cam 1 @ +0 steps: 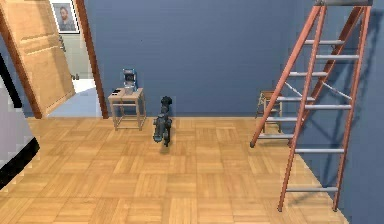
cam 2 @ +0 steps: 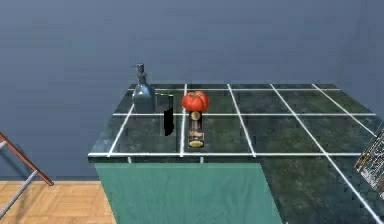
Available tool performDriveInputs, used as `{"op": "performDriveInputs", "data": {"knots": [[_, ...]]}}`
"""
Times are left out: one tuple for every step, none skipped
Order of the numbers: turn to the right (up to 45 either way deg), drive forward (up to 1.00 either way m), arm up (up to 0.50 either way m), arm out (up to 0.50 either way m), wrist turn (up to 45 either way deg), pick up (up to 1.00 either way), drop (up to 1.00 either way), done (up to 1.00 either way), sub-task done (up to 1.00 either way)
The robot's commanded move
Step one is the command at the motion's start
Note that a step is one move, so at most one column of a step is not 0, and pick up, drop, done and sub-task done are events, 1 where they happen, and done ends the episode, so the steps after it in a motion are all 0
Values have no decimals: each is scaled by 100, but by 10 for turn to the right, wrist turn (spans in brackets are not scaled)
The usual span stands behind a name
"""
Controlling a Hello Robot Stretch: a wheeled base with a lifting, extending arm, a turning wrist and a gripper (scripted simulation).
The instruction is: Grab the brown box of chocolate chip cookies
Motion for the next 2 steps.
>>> {"op": "performDriveInputs", "data": {"knots": [[0,0,50,0,0,0,0,0,0],[0,0,38,0,0,0,0,0,0]]}}
